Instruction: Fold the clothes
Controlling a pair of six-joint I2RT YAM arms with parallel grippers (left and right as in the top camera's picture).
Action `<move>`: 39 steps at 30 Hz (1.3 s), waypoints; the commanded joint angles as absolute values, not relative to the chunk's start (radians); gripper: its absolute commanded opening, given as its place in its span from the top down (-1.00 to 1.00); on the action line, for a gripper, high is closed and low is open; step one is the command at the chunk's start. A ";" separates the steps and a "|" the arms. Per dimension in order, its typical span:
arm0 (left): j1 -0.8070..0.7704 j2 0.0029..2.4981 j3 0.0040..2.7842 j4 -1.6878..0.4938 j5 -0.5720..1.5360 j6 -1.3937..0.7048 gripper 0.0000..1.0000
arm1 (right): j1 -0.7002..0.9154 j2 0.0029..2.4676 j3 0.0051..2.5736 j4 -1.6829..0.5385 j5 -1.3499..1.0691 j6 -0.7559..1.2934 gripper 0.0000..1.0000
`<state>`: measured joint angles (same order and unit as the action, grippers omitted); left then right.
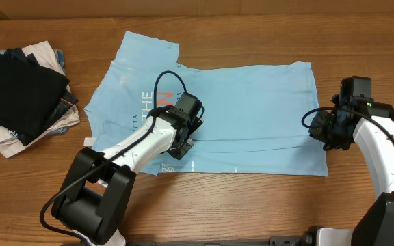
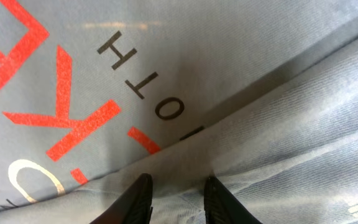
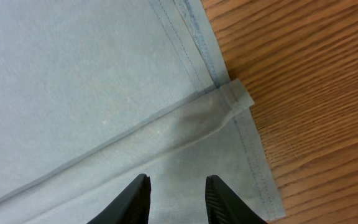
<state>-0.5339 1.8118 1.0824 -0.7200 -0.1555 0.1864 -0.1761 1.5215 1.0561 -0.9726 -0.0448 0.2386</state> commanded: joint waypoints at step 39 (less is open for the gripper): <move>-0.611 1.825 1.053 -0.771 -0.317 0.088 0.25 | -0.175 1.515 1.068 -0.977 -0.038 0.231 0.33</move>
<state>-0.6090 1.8118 1.0653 -0.7692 -0.3038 0.1219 -0.1761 1.5215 1.0561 -0.9798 -0.0444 0.2352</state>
